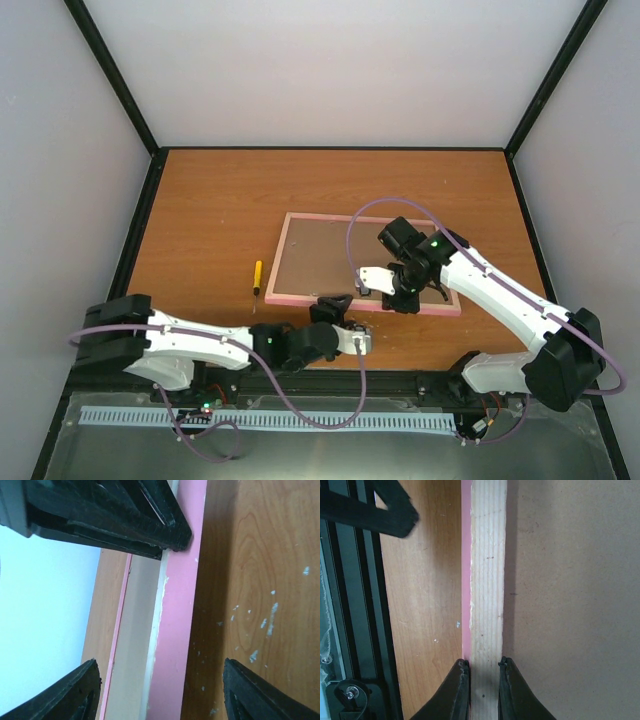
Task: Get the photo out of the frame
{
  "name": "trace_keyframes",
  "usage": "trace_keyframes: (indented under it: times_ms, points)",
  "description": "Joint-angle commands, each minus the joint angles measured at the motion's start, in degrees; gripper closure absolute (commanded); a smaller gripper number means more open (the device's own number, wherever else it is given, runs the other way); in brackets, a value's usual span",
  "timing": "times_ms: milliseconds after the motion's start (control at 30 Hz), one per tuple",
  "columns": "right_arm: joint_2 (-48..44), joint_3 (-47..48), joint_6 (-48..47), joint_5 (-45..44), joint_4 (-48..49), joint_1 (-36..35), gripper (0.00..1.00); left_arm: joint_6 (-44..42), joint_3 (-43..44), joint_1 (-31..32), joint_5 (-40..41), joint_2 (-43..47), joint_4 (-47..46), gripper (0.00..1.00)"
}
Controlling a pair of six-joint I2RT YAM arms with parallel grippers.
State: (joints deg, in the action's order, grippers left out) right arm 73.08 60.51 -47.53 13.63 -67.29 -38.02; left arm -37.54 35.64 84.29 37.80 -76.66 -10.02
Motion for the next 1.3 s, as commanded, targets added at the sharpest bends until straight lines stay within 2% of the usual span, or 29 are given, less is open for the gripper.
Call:
trace_keyframes:
  times_ms: [0, 100, 367, 433, 500, 700, 733, 867, 933, 1033, 1133, 1267]
  points:
    - [-0.4, 2.3, -1.0, 2.5, 1.7, -0.4, 0.97, -5.1, 4.8, -1.6, 3.5, -5.7, -4.8, 0.34]
    - [-0.1, 2.9, -0.7, 2.8, 1.6, -0.4, 0.97, -7.4, 8.2, -1.9, 6.1, -11.3, -3.8, 0.4]
    - [-0.7, 2.8, 0.4, 4.0, 1.6, -0.5, 0.97, -11.3, 13.0, -2.2, 9.8, -18.0, -3.0, 0.56]
    - [-0.8, 2.6, 0.5, 3.9, 1.6, -0.5, 0.97, -10.6, 14.0, -2.2, 9.7, -19.0, -2.4, 0.62]
    - [-0.7, 2.5, 0.6, 3.8, 1.5, -0.5, 0.97, -9.0, 15.3, -2.2, 9.5, -19.6, -0.5, 0.72]
    - [-1.0, 3.5, 1.7, 3.9, 1.0, -0.5, 0.97, -4.3, 18.7, -2.2, 9.6, -19.7, 4.3, 0.82]
    - [-1.1, 4.6, 2.5, 3.7, 0.6, -0.5, 0.92, -3.6, 19.3, -2.2, 9.4, -19.4, 5.3, 0.82]
    - [-2.9, 15.7, 6.2, 1.4, -2.3, -0.3, 0.51, -1.6, 23.3, -2.4, 8.7, -16.2, 9.9, 0.86]
    - [-4.2, 22.5, 8.0, -0.3, -2.4, 0.9, 0.39, 0.0, 27.0, -2.8, 8.0, -14.6, 13.2, 0.88]
    - [-4.4, 32.2, 9.4, -0.4, -1.8, 7.2, 0.33, 4.1, 34.2, -4.1, 5.3, -12.5, 20.7, 0.88]
    - [-5.3, 39.4, 10.7, -4.5, 1.2, 11.3, 0.27, 9.2, 43.7, -6.0, 2.5, -12.8, 30.0, 0.89]
    - [-5.8, 45.7, 12.8, -10.6, 4.2, 12.7, 0.26, 14.6, 56.2, -7.7, 0.2, -14.3, 40.2, 0.94]
